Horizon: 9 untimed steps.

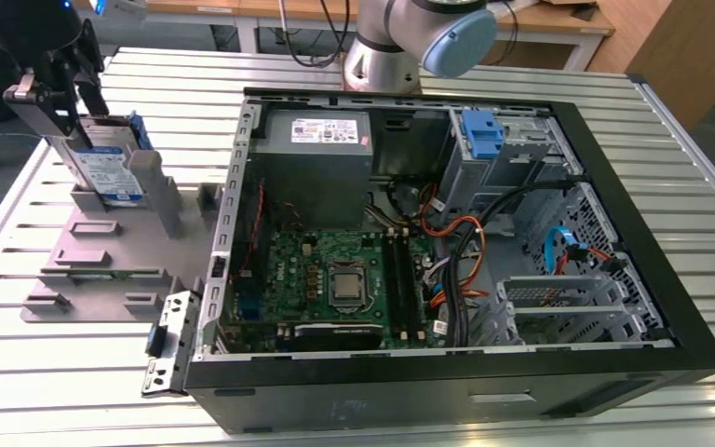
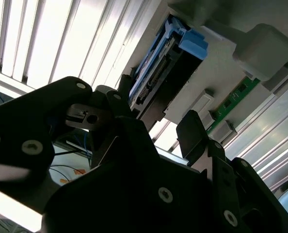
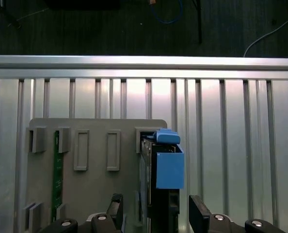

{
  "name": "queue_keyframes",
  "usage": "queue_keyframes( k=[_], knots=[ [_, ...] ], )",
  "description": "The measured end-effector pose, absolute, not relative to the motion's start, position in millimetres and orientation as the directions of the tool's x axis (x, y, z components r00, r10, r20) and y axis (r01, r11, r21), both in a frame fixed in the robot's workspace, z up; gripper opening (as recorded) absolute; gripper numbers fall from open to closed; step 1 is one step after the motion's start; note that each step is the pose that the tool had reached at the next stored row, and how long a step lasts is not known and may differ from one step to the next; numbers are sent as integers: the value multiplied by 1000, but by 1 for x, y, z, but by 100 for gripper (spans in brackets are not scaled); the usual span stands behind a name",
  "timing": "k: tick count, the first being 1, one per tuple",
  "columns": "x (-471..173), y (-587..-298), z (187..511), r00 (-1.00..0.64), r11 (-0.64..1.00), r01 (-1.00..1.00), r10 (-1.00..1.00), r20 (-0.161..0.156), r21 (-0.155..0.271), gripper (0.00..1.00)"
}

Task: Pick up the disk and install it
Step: 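Pick up the disk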

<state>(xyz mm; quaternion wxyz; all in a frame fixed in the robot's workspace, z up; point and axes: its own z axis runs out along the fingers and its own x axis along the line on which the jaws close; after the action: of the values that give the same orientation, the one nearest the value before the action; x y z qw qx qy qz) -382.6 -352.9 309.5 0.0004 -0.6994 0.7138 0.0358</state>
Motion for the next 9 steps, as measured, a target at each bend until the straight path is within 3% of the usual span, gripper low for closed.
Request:
queue_keyframes(
  k=[9],
  knots=[
    [-383,-353,308,-22,19,-999,-998,-51,51,64]
  ],
)
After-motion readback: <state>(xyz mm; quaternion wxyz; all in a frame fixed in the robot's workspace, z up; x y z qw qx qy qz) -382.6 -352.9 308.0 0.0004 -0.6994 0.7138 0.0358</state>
